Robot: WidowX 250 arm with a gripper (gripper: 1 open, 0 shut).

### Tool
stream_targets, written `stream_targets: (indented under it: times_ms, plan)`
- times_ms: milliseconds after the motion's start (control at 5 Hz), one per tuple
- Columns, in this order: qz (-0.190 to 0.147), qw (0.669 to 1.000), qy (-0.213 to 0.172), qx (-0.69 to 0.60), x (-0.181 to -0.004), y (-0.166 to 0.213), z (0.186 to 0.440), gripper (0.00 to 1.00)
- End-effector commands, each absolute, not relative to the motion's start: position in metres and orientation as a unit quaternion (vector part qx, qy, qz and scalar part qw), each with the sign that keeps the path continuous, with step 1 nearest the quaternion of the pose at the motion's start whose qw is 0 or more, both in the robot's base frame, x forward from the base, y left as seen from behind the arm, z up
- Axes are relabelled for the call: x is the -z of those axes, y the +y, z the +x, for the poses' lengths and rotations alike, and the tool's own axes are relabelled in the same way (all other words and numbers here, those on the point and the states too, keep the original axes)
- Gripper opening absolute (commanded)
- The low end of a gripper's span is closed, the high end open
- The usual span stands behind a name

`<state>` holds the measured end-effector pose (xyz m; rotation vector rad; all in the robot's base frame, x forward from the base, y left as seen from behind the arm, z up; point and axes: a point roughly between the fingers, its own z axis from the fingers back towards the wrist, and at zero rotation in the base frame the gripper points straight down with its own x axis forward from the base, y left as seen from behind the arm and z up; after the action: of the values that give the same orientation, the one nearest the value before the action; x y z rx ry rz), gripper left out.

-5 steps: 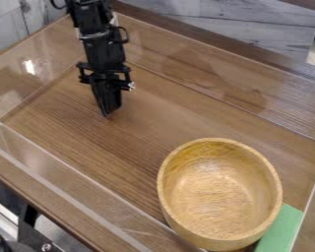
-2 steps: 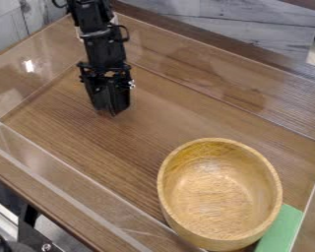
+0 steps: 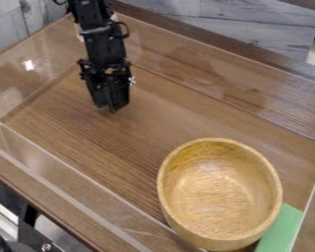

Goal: Remove the green block from inside the brown bowl and put it on the table

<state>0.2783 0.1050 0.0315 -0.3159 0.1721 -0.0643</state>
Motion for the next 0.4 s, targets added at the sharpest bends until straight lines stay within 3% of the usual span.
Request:
stream_targets:
  times_ms: [0, 200]
  plan:
    - [-0.147, 0.987, 0.059, 0.029, -0.0465, 0.1137, 0.2887, 1.00]
    - [-0.149, 0.987, 0.059, 0.028, -0.0527, 0.1155, 0.2888, 1.00]
